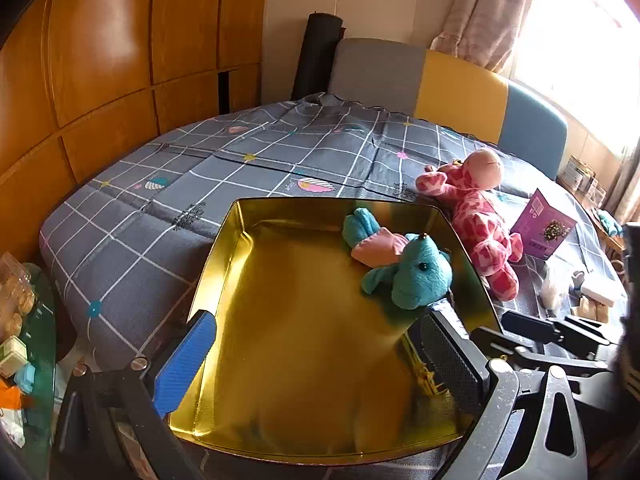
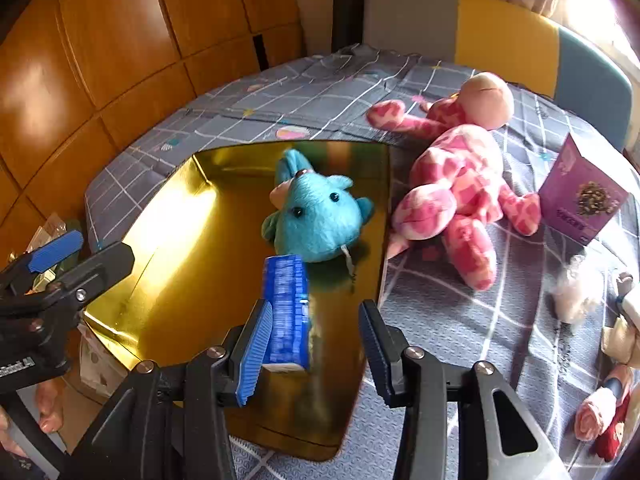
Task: Organize soft objects
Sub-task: 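Carry the blue Tempo pack to the gold tray and release it with the right gripper, then move the left gripper back toward the white plastic bag bundle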
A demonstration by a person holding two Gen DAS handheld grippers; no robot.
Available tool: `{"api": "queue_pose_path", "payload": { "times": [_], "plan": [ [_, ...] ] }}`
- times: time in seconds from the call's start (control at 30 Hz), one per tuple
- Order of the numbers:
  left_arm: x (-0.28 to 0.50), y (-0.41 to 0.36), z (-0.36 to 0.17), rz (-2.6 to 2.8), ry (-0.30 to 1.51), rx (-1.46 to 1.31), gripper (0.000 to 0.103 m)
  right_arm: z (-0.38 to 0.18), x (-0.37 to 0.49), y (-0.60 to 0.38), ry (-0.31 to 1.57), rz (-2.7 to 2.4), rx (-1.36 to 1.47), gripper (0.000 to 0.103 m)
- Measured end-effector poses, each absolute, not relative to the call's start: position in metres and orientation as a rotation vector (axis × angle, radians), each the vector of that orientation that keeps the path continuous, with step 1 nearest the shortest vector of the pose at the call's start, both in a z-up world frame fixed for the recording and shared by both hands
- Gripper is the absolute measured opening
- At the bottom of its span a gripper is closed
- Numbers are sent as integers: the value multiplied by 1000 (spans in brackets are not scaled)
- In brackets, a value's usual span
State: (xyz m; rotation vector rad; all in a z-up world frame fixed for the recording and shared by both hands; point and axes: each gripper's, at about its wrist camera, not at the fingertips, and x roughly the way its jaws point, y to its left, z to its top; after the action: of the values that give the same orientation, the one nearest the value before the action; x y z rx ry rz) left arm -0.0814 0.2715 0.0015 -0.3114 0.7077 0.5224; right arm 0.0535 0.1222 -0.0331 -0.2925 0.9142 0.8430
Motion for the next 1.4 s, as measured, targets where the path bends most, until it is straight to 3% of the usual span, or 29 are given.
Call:
{"api": "queue_pose_path", "payload": {
  "times": [0.7, 1.1, 1.4],
  "plan": [
    [-56, 219, 16, 384, 722, -197, 103, -7, 77, 21, 830, 674, -167, 46],
    [-15, 166, 29, 149, 727, -154, 103, -1, 138, -119, 797, 318, -93, 46],
    [42, 107, 25, -32, 799, -93, 103, -11, 164, -224, 796, 79, 187, 50]
  ]
}}
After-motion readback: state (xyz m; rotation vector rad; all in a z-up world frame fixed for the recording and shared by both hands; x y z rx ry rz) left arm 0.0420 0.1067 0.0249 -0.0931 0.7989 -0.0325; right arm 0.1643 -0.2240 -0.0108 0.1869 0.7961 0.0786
